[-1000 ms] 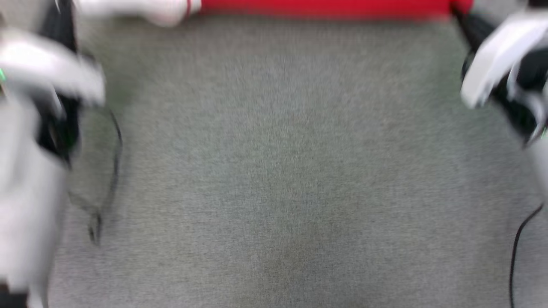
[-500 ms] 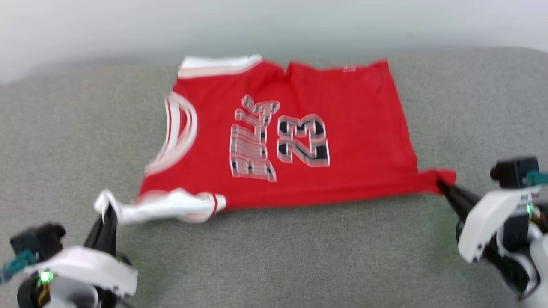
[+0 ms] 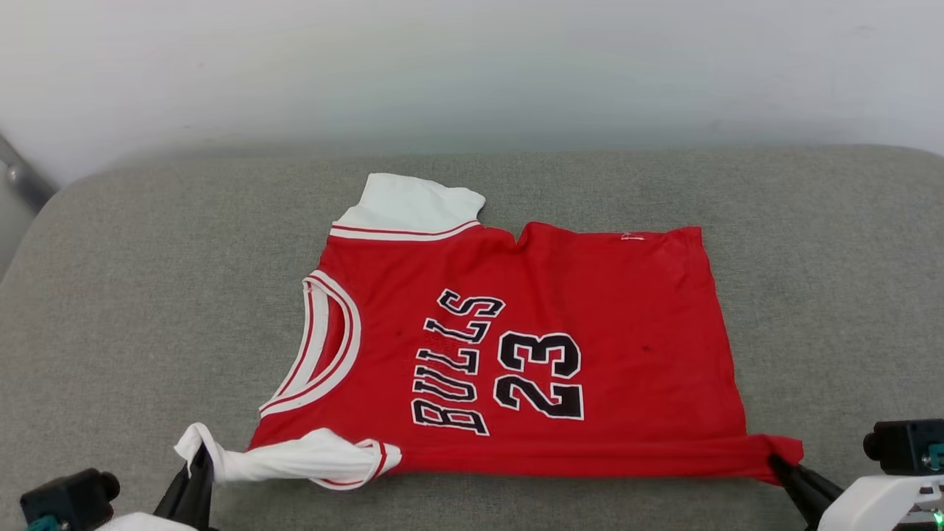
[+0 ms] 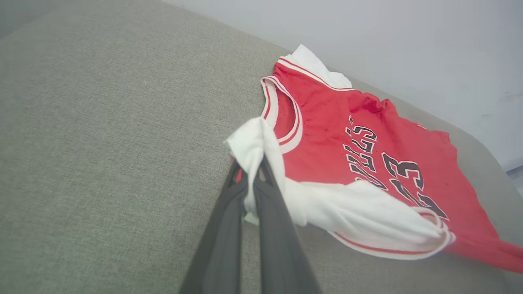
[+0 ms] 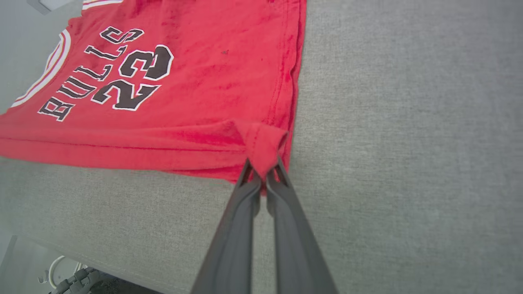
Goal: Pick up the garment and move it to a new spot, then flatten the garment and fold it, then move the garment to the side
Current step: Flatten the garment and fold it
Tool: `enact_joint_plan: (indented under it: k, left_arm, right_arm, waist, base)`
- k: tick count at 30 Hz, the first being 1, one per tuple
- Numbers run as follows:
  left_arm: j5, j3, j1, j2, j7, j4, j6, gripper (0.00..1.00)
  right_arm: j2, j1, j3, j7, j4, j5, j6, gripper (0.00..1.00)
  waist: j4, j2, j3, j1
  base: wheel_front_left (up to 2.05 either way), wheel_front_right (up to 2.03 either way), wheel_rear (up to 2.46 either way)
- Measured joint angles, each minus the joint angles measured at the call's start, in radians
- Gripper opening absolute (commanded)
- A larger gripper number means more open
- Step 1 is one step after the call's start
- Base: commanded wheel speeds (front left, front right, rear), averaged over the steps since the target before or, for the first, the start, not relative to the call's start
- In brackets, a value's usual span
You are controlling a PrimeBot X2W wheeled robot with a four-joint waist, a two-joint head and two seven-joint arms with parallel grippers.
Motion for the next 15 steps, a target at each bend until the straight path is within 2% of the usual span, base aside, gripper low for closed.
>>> enact_joint_plan:
  k: [3,6,9,15]
  left_arm:
    - [-0.002,-0.008,-0.050,0.006,0.020,0.010,-0.018,0.00]
    - [-0.003,-0.024,-0.139,0.000,0.033,0.053,-0.055,0.00]
    - [-0.001,-0.053,-0.230,-0.023,0.034,0.114,-0.110,0.00]
    - [0.010,-0.091,-0.401,-0.074,0.025,0.253,-0.187,0.00]
  right_arm:
    - [0.015,-0.012,-0.008,0.026,-0.041,-0.040,0.000,0.00]
    - [0.026,-0.066,0.002,0.047,-0.037,-0.067,0.000,0.00]
    - [0.026,-0.139,0.017,0.050,-0.001,-0.083,0.000,0.00]
    - [0.016,-0.276,0.048,0.035,0.106,-0.091,0.000,0.00]
  waist:
    - [0.004,0.0000,0.016,0.0001]
    - [0.006,0.0000,0.039,0.0002]
    - [0.005,0.0000,0.069,0.0003]
    - [0.005,0.0000,0.139,0.0004]
  base:
    - [0.00,0.00,0.00]
    - [0.00,0.00,0.00]
    - [0.00,0.00,0.00]
    - [0.00,0.00,0.00]
